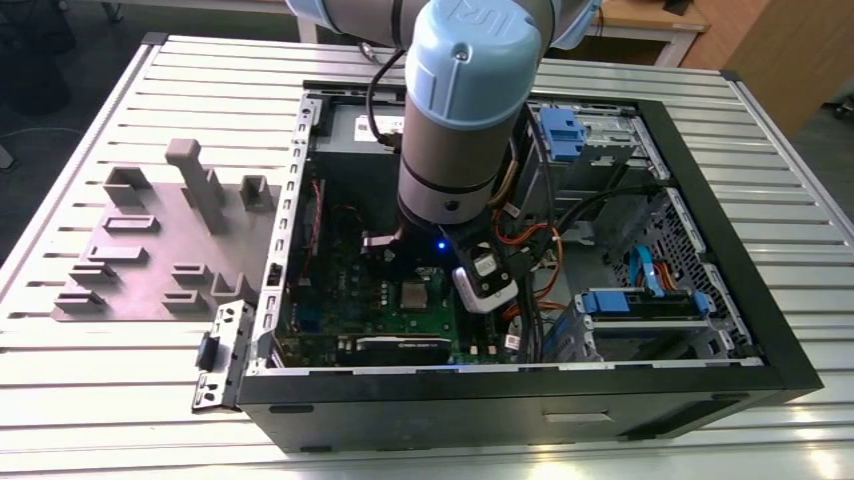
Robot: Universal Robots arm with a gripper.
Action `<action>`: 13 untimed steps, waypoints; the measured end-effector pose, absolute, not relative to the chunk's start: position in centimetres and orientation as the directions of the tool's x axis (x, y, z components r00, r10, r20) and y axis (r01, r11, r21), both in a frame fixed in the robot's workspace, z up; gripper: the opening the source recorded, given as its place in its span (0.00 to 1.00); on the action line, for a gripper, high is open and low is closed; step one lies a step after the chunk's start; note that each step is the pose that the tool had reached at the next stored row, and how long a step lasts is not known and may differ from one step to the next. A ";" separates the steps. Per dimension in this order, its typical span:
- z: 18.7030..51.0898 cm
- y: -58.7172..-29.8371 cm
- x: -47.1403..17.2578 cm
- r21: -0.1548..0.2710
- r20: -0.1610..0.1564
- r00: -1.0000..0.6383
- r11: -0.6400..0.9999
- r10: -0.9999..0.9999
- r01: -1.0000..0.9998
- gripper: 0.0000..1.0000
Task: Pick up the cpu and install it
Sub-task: 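Place the cpu into insertion slot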
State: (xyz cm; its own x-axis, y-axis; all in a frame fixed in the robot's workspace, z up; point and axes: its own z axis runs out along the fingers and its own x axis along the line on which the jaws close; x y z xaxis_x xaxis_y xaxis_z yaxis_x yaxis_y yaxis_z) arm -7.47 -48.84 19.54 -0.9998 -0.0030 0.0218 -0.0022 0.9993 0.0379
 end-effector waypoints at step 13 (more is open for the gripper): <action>19.5 -48.9 -8.1 0.039 0.021 -1.000 0.999 -0.003 -0.002 0.46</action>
